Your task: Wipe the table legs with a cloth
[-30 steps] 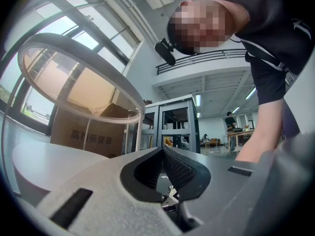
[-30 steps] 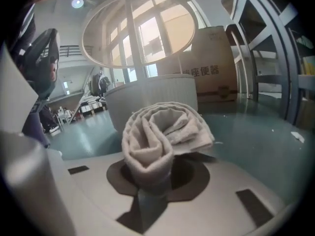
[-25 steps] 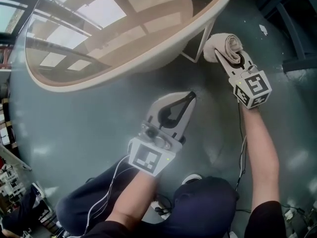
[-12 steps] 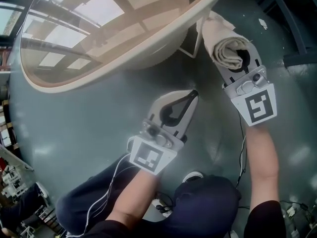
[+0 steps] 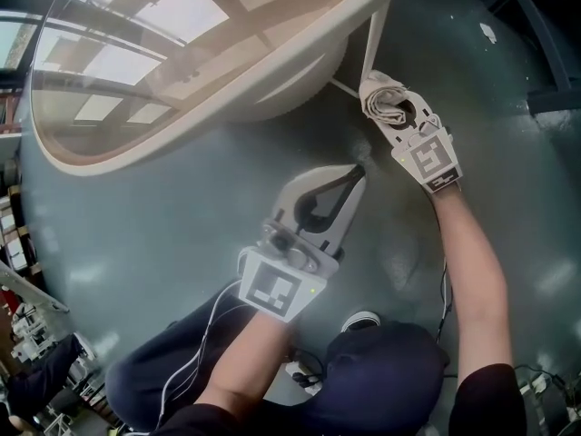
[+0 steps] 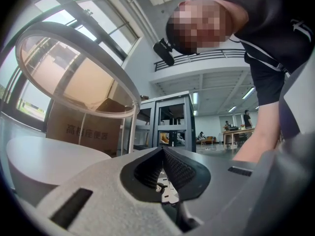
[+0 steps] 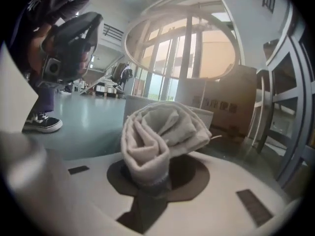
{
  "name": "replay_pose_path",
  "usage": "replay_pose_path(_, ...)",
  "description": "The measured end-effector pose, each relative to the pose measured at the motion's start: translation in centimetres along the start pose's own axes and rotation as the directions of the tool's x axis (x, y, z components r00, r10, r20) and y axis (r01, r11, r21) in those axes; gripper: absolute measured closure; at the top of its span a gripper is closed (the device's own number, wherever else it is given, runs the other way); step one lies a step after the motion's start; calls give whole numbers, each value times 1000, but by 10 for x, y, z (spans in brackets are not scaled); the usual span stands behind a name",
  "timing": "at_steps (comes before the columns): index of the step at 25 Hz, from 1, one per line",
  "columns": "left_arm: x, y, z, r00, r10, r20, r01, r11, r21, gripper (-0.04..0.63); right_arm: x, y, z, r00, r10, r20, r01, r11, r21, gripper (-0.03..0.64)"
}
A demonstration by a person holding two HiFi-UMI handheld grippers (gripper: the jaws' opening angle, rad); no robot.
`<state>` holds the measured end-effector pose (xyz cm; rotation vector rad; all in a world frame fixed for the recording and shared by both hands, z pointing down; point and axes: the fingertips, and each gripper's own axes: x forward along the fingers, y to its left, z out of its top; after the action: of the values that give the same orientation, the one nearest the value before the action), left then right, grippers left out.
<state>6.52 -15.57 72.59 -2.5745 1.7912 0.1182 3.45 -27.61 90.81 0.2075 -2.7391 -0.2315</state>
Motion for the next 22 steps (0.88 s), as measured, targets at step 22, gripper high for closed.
replay_pose_path(22, -1, 6, 9, 999, 41, 25, -42, 999, 15, 589, -94, -33, 241, 865, -160, 476, 72, 978, 197, 537)
